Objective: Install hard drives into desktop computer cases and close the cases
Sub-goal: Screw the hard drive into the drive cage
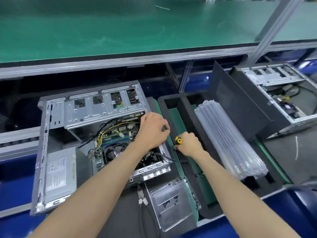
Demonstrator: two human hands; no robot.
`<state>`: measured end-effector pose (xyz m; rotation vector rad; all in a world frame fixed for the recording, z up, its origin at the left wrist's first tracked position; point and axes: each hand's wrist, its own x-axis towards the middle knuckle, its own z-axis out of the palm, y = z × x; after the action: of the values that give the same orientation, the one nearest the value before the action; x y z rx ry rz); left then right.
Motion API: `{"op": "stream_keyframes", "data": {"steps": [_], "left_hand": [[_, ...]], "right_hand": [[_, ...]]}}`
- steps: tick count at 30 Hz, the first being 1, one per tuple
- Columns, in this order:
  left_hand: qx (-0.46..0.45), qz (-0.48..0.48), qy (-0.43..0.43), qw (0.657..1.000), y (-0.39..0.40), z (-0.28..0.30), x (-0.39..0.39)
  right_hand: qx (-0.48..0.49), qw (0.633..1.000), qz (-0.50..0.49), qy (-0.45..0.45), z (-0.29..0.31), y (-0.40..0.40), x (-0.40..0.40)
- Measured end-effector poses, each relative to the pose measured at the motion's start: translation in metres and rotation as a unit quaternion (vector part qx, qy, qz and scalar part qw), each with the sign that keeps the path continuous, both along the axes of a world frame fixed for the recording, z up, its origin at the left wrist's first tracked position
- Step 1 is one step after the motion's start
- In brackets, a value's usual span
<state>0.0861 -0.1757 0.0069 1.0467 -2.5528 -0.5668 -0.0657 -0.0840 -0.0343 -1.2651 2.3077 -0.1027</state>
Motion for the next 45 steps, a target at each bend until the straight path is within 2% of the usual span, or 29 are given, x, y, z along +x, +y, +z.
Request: {"op": "stream_keyframes", "data": {"steps": [1, 3, 9, 15, 23, 27, 30, 32, 34, 36, 41, 45], "left_hand": [[0.000, -0.019, -0.051, 0.999, -0.001, 0.001, -0.004], [0.003, -0.036, -0.099, 0.994, -0.003, 0.003, -0.011], [-0.028, -0.047, -0.151, 0.987, -0.005, 0.003, -0.014], [-0.013, -0.035, -0.143, 0.989, 0.010, 0.003, -0.015], [0.061, -0.056, -0.066, 0.994, 0.043, 0.013, 0.000], [0.006, -0.091, -0.006, 0.996, 0.079, 0.016, 0.020], [-0.081, -0.107, 0.047, 0.990, 0.105, 0.013, 0.044], [-0.166, -0.130, 0.075, 0.975, 0.118, 0.006, 0.060], [-0.207, -0.181, 0.101, 0.956, 0.129, -0.003, 0.072], [-0.186, -0.217, 0.096, 0.954, 0.138, -0.017, 0.081], [-0.011, -0.176, -0.073, 0.982, 0.148, -0.061, 0.091], [0.008, -0.144, -0.110, 0.983, 0.151, -0.083, 0.074]], "right_hand": [[0.004, 1.000, 0.000, -0.001, -0.008, 0.004, 0.000], [0.012, 1.000, 0.002, 0.004, -0.019, 0.008, -0.001], [0.005, 0.999, 0.027, 0.017, -0.036, 0.003, -0.003], [0.008, 0.998, 0.062, 0.011, -0.033, 0.007, -0.004], [-0.056, 0.996, -0.009, -0.070, -0.010, 0.053, 0.005], [-0.090, 0.988, -0.069, -0.107, -0.004, 0.091, 0.015], [-0.101, 0.984, -0.087, -0.119, -0.001, 0.117, 0.026], [-0.099, 0.984, -0.083, -0.125, 0.000, 0.131, 0.034], [-0.101, 0.984, -0.078, -0.127, 0.000, 0.142, 0.042], [-0.103, 0.984, -0.073, -0.127, -0.002, 0.149, 0.049], [-0.084, 0.989, -0.062, -0.109, -0.008, 0.156, 0.063], [-0.080, 0.991, -0.074, -0.083, -0.016, 0.157, 0.063]]}}
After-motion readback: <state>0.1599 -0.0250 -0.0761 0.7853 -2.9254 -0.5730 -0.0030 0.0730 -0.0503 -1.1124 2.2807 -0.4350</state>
